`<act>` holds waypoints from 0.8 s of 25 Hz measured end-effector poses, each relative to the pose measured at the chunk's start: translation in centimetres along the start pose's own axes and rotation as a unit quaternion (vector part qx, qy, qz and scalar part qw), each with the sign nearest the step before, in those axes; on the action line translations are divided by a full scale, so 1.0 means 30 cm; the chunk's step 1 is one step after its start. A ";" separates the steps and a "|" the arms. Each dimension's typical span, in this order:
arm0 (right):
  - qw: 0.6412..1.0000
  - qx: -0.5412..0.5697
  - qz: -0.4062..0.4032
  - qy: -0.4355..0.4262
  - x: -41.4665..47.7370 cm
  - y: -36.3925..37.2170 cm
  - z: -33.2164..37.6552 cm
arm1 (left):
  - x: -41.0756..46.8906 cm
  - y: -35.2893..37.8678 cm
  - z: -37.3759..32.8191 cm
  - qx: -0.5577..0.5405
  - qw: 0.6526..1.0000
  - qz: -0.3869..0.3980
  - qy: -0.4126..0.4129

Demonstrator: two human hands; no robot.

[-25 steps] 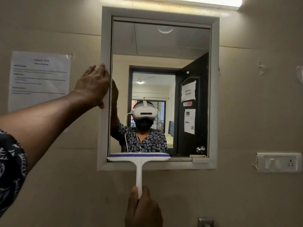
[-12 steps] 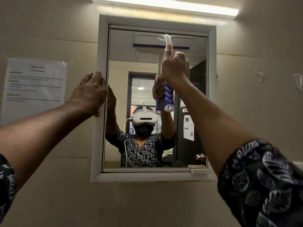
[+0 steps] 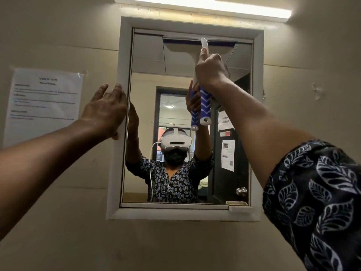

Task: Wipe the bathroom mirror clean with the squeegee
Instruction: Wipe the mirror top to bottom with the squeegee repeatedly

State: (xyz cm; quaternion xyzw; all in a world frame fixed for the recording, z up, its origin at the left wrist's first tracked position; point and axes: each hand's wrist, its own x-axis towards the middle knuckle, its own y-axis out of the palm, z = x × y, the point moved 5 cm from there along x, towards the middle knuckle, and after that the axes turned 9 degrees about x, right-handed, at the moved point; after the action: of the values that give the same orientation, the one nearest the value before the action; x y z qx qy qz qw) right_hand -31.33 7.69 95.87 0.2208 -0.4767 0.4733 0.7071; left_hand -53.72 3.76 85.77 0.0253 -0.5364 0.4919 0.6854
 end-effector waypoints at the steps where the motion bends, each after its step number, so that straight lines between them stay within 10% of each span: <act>1: 1.000 0.017 -0.005 -0.004 -0.018 0.003 -0.013 | 0.000 0.003 0.003 0.008 1.000 0.001 0.000; 20: 0.984 0.006 0.073 0.159 -1.010 0.162 -0.398 | 0.006 -0.032 0.009 0.008 0.999 0.047 -0.021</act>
State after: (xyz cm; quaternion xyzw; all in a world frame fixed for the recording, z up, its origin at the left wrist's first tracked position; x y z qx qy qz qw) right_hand -33.00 5.12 63.08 0.1113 -0.3699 0.5556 0.7363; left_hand -53.25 3.24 86.48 0.0165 -0.5473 0.5272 0.6498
